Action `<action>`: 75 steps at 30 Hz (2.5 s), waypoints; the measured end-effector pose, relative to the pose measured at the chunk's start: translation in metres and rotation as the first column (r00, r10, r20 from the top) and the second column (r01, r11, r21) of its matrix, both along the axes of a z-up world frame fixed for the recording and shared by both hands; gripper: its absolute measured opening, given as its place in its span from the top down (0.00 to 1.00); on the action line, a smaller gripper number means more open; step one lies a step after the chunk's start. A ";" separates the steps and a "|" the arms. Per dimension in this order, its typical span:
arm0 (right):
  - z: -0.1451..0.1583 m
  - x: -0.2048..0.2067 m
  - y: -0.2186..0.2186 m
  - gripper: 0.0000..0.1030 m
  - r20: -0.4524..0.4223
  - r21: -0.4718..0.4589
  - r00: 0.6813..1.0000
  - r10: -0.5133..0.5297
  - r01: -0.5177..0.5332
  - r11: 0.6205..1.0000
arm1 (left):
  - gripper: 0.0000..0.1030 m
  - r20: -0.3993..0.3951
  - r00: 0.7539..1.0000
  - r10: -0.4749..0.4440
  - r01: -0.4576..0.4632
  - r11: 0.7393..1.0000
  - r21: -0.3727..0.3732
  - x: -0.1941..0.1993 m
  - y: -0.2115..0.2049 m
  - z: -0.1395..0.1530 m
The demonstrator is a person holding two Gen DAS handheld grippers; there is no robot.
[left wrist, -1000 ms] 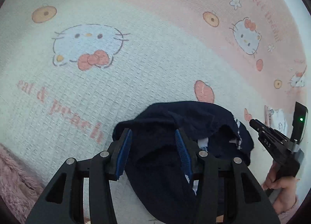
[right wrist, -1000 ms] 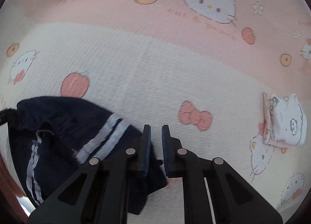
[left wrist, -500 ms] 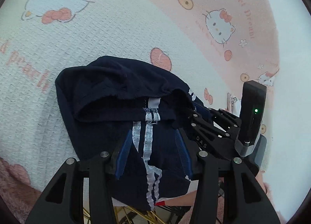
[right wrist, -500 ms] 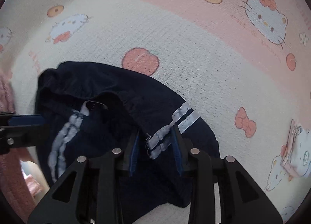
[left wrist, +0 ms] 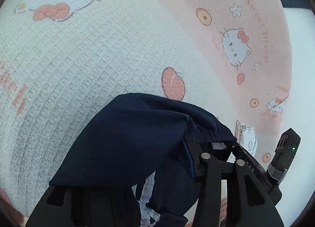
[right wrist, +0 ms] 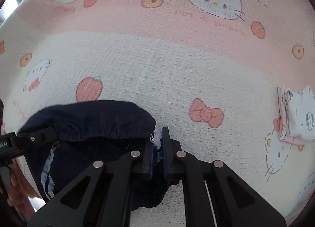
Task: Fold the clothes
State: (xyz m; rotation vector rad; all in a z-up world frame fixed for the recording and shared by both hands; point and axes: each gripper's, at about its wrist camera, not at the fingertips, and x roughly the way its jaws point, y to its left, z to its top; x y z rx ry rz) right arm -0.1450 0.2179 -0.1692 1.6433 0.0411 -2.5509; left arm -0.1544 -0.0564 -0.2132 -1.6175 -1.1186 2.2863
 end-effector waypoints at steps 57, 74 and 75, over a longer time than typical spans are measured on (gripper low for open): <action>0.225 0.192 0.032 0.92 -0.259 -0.438 0.961 -0.094 -0.030 0.898 | 0.53 -0.004 0.890 -0.456 0.409 0.802 -0.435 0.029 0.110 0.086; 0.270 0.139 0.074 0.92 -0.405 -0.268 0.894 -0.190 0.082 0.960 | 0.98 -0.541 0.704 -0.459 0.097 0.818 -0.567 0.029 0.022 0.376; 0.287 0.141 0.072 0.92 -0.457 -0.267 0.870 -0.185 0.064 0.962 | 0.98 -0.567 0.683 -0.460 0.064 0.811 -0.582 0.036 0.021 0.389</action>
